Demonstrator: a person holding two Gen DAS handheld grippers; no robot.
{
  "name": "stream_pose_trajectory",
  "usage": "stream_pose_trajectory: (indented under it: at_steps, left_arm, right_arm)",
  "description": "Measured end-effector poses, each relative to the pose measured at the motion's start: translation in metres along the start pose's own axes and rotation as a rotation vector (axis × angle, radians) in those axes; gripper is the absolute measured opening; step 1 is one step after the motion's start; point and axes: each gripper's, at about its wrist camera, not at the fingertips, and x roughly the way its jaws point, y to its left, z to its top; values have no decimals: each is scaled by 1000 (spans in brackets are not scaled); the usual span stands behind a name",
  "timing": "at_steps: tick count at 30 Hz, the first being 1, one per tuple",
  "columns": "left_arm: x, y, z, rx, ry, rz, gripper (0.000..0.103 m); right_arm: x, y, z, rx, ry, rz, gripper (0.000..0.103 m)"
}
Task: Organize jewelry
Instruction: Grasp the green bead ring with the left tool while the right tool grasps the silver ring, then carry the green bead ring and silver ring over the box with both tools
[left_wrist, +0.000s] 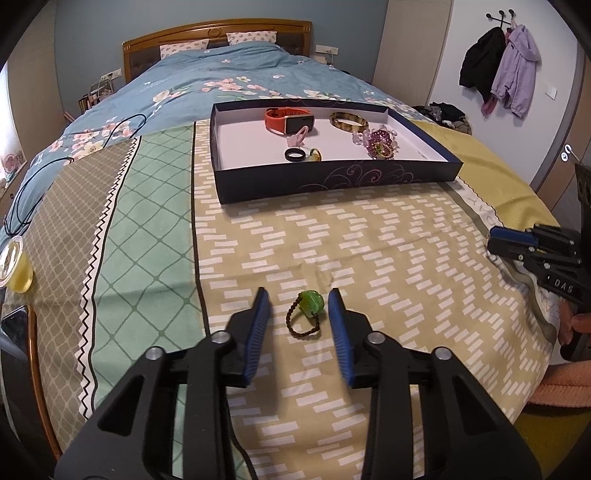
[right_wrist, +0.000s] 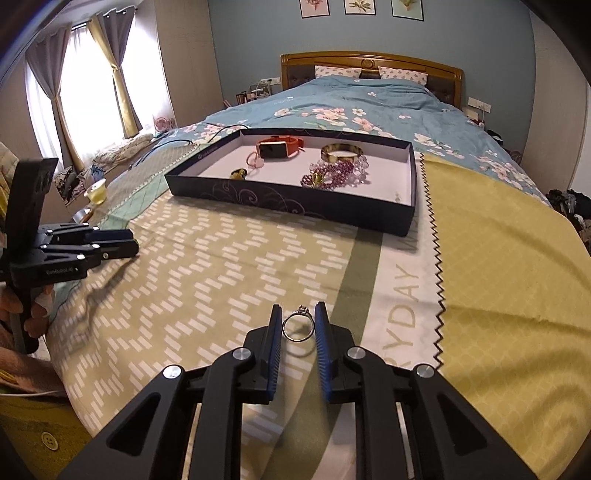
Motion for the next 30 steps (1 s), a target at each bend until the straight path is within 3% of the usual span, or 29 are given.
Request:
stream_pose_trajectory:
  at_steps: [3, 15, 30]
  left_arm:
    - [1, -3, 0, 14, 0, 1, 21]
    - [-2, -7, 2, 0, -21, -9, 19]
    - [-22, -14, 34, -2, -131, -44, 19]
  right_arm:
    - [-2, 1, 5, 7, -11, 16, 16]
    - [-2, 3, 24, 30, -63, 77, 16]
    - [4, 6, 49, 36, -117, 133, 16]
